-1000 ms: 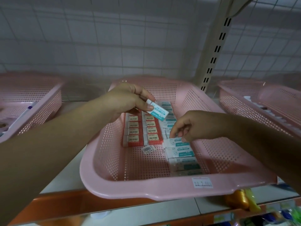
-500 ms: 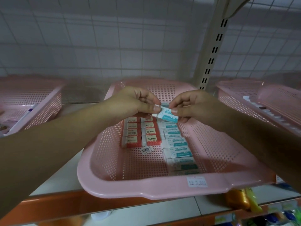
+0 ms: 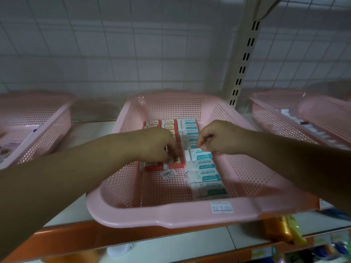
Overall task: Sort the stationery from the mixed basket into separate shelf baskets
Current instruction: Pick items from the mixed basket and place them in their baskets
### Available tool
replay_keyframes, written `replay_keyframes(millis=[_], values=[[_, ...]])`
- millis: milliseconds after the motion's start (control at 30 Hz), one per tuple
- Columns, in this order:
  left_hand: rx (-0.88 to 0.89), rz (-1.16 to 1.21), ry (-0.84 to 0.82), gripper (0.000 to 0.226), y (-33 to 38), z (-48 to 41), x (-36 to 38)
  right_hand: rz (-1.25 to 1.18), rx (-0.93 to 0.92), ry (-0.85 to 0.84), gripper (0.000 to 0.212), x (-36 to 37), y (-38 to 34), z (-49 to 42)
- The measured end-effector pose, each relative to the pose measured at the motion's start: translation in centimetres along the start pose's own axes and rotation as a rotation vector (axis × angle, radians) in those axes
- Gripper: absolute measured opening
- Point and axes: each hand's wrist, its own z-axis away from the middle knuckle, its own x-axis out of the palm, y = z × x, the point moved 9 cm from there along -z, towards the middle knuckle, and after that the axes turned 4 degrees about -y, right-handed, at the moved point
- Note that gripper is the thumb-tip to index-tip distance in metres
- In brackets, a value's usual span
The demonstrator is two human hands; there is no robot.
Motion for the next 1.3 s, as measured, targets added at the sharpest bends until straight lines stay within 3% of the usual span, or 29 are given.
replay_keyframes(millis=[200,433,533,667,867,1000,1133,1300], values=[[0.003,-0.029,0.008,0.03,0.0,0.0,-0.1,0.138,0.013,-0.071,0.031,0.9,0.1,0.0],[-0.016,-0.111,0.045,0.031,0.3,0.4,-0.7,0.375,-0.01,-0.026,0.04,0.9,-1.2,0.8],[-0.052,-0.286,0.202,0.035,0.1,1.5,-3.3,0.528,-0.054,0.066,0.043,0.0,-2.7,0.8],[-0.046,-0.339,0.383,0.036,-1.1,4.2,-7.0,0.632,-0.17,0.142,0.037,-1.2,-6.7,0.6],[-0.132,-0.31,0.505,0.033,-8.1,10.4,-8.2,0.783,-0.3,0.175,0.032,0.0,-13.2,-1.8],[-0.238,-0.254,0.539,0.067,-13.8,16.2,-8.0,0.799,-0.368,0.251,0.036,1.4,-17.8,-3.9],[-0.403,-0.206,0.548,0.037,-19.6,22.3,-7.1,0.757,-0.48,0.361,0.034,2.5,-23.7,-5.6],[-0.533,-0.141,0.522,0.032,-25.5,28.1,-4.7,0.771,-0.624,0.342,0.035,6.1,-30.8,-7.7]])
